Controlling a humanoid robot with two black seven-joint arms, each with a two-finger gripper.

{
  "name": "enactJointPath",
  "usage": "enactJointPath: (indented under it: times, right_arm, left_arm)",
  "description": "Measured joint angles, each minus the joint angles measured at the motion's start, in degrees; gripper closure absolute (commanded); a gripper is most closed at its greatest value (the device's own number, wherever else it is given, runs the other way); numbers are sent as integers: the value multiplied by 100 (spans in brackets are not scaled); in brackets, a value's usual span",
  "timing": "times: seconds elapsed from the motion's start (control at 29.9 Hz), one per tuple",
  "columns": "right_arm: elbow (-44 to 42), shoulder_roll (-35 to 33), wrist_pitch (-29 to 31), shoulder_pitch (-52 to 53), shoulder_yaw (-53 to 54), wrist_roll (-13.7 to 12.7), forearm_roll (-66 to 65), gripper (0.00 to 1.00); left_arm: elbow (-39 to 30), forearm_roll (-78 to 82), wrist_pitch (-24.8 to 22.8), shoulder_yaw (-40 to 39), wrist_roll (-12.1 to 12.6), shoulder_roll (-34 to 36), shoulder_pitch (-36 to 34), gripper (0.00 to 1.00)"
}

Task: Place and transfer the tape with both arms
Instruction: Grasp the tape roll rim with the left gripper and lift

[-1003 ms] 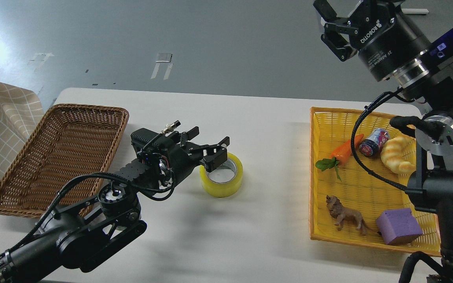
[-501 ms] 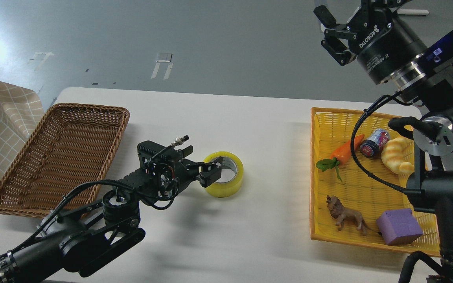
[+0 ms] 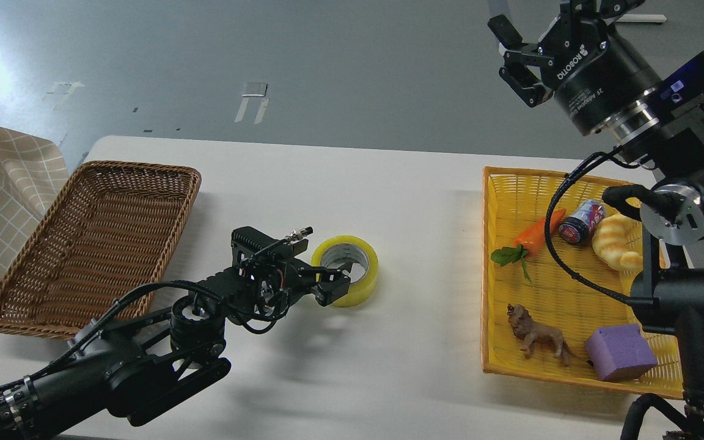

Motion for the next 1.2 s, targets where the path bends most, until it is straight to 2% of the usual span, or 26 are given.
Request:
enactJointPath:
  times: [0.37, 0.5, 0.6, 0.67, 0.7, 0.74, 0.77, 0.8, 0.87, 0.9, 0.94, 1.07, 1.2]
  right_arm:
    - [47, 0, 15, -132, 12, 10, 0, 0]
    - [52, 0, 27, -134, -5, 16, -6, 0]
    - [72, 0, 27, -157, -5, 19, -6, 0]
    - [85, 0, 27, -204, 6, 19, -6, 0]
    - [90, 0, 27, -225, 13, 21, -5, 0]
    - [94, 0, 27, -242, 17, 24, -4, 0]
    - [100, 0, 27, -270, 23, 27, -2, 0]
    - [122, 0, 34, -314, 35, 29, -1, 0]
    - [190, 0, 91, -396, 61, 34, -1, 0]
    - [225, 0, 132, -436, 77, 40, 0, 0]
    - [250, 0, 166, -458, 89, 42, 0, 0]
    - [253, 0, 209, -499, 129, 50, 1, 0]
    - [245, 0, 211, -534, 153, 54, 1, 0]
  left_arm:
    - [87, 0, -147, 24, -11, 29, -181, 7]
    - [9, 0, -398, 143, -15, 40, -271, 7]
    - [-8, 0, -588, 180, -18, 46, -338, 11]
    - [-9, 0, -640, 188, -18, 41, -379, 20]
    - [-9, 0, -660, 191, -18, 37, -398, 32]
    - [-9, 0, -690, 192, -18, 35, -418, 49]
    - [-9, 0, -747, 192, -14, 31, -433, 59]
    - [-9, 0, -877, 192, 9, 23, -459, 73]
    - [-9, 0, -1171, 188, 65, 6, -537, 85]
    - [-9, 0, -1312, 183, 99, 1, -586, 95]
    - [-9, 0, -1420, 180, 140, -1, -629, 100]
    - [-7, 0, -1637, 187, 371, 14, -830, 100]
    - [-30, 0, -1862, 190, 380, 37, -894, 100]
